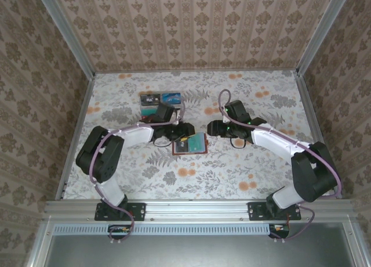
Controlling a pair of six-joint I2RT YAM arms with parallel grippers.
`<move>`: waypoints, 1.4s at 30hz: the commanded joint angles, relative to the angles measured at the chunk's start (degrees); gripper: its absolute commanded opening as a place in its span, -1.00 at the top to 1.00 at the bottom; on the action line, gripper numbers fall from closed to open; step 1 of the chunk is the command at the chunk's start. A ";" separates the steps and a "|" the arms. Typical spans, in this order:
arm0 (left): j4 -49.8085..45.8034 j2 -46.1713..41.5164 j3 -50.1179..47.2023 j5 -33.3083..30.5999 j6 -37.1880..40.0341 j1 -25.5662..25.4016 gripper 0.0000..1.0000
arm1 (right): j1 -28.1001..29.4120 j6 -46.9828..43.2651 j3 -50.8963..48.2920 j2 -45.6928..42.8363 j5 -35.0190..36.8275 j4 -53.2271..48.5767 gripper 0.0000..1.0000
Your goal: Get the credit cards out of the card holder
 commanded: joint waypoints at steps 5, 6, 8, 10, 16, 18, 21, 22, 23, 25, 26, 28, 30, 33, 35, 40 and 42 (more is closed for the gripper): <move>-3.32 -2.11 -1.88 -4.20 -2.28 0.82 0.31 | 1.26 0.47 2.84 5.00 -5.21 -0.87 0.09; -3.50 -1.83 -2.07 -4.33 -2.46 0.95 0.33 | 1.58 0.56 3.30 5.78 -5.90 -1.05 0.14; -1.84 -1.41 -2.79 -3.96 -3.31 1.13 0.36 | 2.46 0.82 4.20 7.28 -6.72 -1.26 0.23; -0.78 -1.04 -3.00 -3.47 -3.73 1.26 0.39 | 3.27 0.91 5.07 8.66 -7.09 -1.75 0.28; -0.74 0.39 -2.33 -2.56 -3.65 1.43 0.44 | 4.36 1.70 7.48 13.04 -8.77 -2.21 0.39; -0.27 1.20 -2.20 -1.58 -3.78 1.38 0.48 | 4.54 1.76 8.21 14.22 -9.25 -2.36 0.42; 0.27 2.04 -1.99 -0.70 -3.92 1.35 0.49 | 4.55 1.53 9.07 15.40 -9.70 -2.56 0.44; 0.46 2.18 -1.92 -0.44 -3.79 1.35 0.49 | 4.60 1.57 9.57 15.91 -9.94 -2.80 0.44; 0.73 2.46 -1.87 0.00 -3.53 1.35 0.49 | 4.58 1.53 9.91 16.45 -10.36 -2.96 0.44; 1.15 2.84 -1.59 1.07 -3.07 1.25 0.50 | 4.63 1.72 10.61 17.42 -10.84 -3.22 0.45; 1.07 3.13 -1.40 1.29 -2.87 1.17 0.50 | 4.63 1.84 11.00 18.02 -11.10 -3.38 0.45; 0.21 3.49 -1.16 0.98 -2.62 1.11 0.51 | 4.70 2.28 11.86 18.68 -10.96 -3.76 0.47; -0.63 3.49 -1.02 -0.13 -2.28 1.15 0.50 | 4.72 2.75 12.72 19.59 -10.58 -4.17 0.47; -2.29 3.35 -0.95 -1.44 -1.64 1.17 0.50 | 4.72 3.20 13.56 21.09 -10.07 -4.93 0.48; -1.85 3.46 -1.09 -1.08 -1.85 1.17 0.49 | 4.72 3.39 13.83 22.04 -9.75 -5.37 0.49; 0.03 5.00 -0.69 1.17 -2.29 0.60 0.49 | 4.72 3.70 13.87 23.52 -9.41 -6.12 0.49; 0.26 5.40 -0.52 1.34 -2.15 0.47 0.49 | 4.72 3.82 13.85 23.89 -8.96 -6.61 0.50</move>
